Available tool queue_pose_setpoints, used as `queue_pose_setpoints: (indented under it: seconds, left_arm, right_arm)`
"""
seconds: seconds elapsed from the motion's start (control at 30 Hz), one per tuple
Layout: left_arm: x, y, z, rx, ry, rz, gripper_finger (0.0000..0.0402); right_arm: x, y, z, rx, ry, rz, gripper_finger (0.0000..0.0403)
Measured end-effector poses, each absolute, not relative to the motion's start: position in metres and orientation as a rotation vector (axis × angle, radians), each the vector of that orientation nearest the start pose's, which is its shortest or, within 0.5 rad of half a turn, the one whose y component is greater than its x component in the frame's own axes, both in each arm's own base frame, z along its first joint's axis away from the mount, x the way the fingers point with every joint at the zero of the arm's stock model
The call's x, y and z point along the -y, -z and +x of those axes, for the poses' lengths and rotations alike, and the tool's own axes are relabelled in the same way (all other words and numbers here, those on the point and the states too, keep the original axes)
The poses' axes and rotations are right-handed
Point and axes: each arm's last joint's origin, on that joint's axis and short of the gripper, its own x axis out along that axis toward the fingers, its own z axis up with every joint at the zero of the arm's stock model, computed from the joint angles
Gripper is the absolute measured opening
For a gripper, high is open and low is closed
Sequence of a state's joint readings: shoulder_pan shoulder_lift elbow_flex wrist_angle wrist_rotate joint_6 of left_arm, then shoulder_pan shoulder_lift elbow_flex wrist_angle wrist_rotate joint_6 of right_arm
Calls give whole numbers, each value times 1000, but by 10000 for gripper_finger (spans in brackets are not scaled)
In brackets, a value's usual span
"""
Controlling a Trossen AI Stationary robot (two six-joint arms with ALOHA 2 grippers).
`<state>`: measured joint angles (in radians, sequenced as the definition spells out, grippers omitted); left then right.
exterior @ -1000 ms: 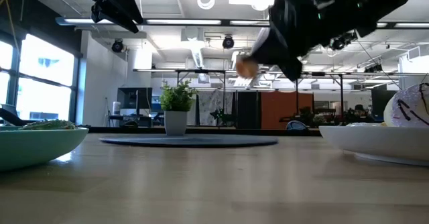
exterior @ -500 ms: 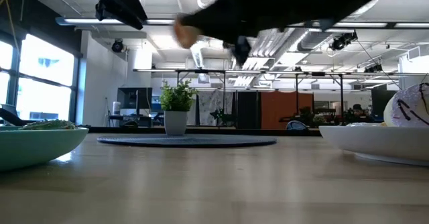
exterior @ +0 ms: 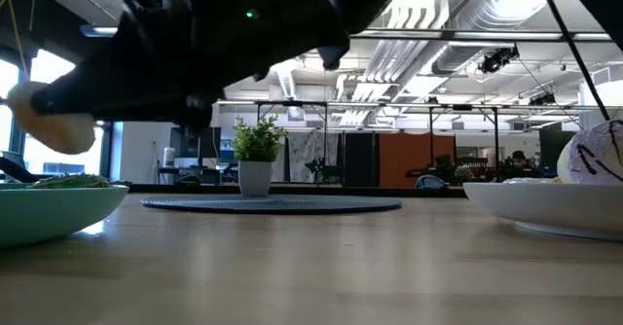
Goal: Pick & Place donuts
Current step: Put the small pink donut on the blue plate, then return to Home Position
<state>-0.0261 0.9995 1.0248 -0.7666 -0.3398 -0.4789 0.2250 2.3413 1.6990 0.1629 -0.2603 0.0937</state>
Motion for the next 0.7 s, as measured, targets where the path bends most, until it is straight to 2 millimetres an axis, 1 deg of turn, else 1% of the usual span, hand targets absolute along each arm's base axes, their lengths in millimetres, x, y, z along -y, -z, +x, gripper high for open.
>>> queue_pose_setpoints:
  seconds: [0.1,0.2,0.4,0.57,0.63,0.7]
  left_arm:
    - [-4,-328,191,-646,-454,-324,177]
    - [-4,-327,191,-652,-453,-323,177]
    - [-4,-326,190,-664,-459,-317,177]
    - [-4,-326,190,-668,-459,-317,177]
    - [-4,-326,189,-672,-458,-316,177]
    - [-4,-325,189,-680,-458,-315,177]
  right_arm:
    - [-127,-149,512,-528,-491,44,67]
    - [-128,-152,514,-529,-512,36,94]
    - [-128,-164,512,-509,-508,35,149]
    - [-126,-168,509,-548,-500,35,174]
    - [-120,-181,503,-599,-480,38,176]
    - [-110,-199,493,-659,-447,37,175]
